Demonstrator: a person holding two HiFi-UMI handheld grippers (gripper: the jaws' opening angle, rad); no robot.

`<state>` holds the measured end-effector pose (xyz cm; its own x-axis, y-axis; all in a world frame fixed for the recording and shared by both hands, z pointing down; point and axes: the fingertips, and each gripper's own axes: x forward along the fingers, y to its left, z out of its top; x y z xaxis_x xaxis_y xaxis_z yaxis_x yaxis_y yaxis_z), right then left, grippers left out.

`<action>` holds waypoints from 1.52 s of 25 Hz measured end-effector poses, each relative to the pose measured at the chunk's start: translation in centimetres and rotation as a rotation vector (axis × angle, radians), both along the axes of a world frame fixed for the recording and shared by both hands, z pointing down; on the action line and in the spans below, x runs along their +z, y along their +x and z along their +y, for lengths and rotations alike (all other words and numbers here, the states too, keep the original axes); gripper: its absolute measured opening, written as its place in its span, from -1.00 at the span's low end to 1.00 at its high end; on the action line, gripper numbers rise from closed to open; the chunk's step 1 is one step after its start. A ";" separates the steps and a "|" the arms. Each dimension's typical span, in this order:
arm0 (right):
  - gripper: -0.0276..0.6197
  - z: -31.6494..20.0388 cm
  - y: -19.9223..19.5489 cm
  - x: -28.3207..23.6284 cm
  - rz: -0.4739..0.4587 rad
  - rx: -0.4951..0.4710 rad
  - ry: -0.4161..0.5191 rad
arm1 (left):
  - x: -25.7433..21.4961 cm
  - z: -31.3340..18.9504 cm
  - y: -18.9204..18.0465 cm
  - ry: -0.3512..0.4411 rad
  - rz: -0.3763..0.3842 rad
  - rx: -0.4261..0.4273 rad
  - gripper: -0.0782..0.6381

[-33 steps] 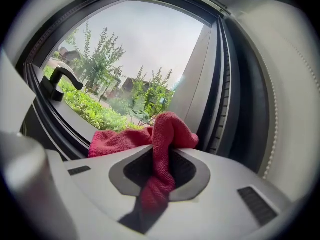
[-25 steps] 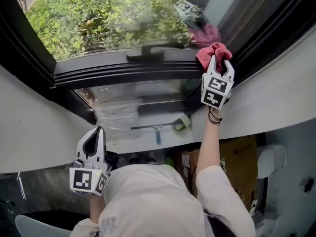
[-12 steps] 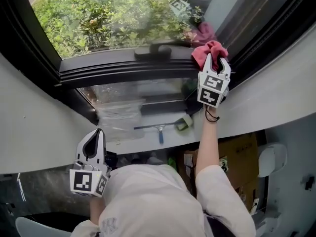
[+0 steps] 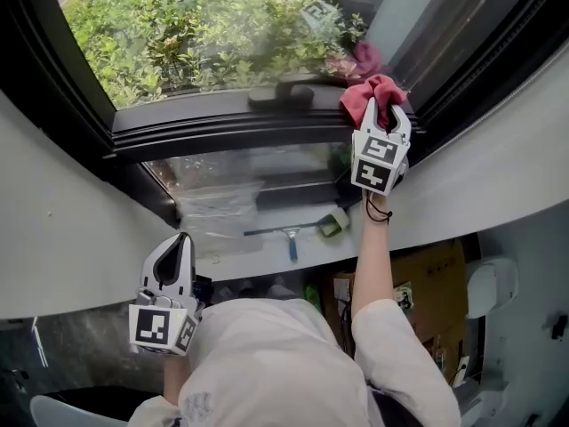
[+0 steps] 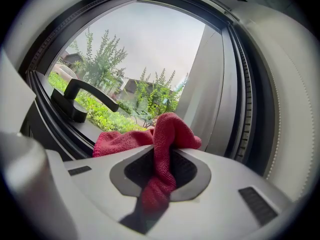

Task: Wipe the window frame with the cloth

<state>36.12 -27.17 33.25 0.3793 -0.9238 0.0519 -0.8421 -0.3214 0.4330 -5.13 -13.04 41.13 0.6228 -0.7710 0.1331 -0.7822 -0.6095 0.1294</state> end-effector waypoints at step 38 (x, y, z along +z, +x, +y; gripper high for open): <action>-0.70 -1.6 -7.8 0.2 -0.108 -0.058 -0.013 | 0.2 -0.6 -3.0 0.018 -0.003 0.014 -0.76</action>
<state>28.35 -28.74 33.49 0.3165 -0.9431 0.1021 -0.9013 -0.2654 0.3424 -8.17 -13.68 41.28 0.6330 -0.7646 0.1214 -0.7741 -0.6225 0.1156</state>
